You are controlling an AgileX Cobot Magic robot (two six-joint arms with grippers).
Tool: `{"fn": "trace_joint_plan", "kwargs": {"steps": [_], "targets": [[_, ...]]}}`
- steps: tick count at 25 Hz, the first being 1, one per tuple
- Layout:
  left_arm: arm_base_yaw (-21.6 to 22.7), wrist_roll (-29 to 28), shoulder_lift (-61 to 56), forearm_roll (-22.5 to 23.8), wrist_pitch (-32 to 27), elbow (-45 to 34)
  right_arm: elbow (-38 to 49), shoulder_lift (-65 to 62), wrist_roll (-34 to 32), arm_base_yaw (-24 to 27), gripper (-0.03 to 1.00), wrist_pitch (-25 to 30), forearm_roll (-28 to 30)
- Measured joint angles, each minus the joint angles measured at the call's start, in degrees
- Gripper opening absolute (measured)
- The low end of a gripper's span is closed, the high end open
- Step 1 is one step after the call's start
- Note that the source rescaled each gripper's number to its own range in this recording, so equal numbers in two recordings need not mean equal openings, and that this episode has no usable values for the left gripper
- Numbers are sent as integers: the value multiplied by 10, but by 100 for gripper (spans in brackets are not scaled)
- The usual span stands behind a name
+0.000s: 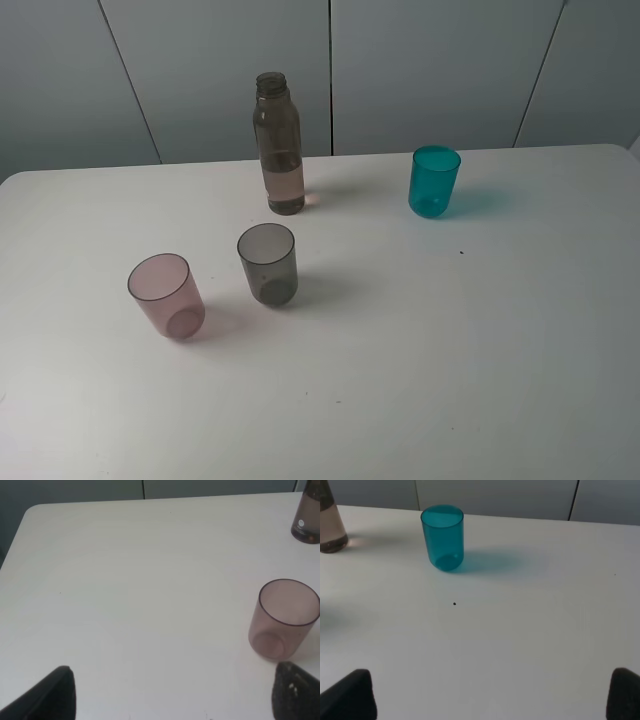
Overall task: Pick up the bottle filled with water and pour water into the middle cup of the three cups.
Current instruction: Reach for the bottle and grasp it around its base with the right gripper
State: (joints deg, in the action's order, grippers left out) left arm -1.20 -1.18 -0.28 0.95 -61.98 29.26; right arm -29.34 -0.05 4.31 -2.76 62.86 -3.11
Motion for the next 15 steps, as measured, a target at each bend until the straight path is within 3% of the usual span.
{"fn": "trace_joint_plan", "kwargs": {"steps": [15], "targets": [[0,0,0,0,0,0,0,0,0,0,100,0,0]]}}
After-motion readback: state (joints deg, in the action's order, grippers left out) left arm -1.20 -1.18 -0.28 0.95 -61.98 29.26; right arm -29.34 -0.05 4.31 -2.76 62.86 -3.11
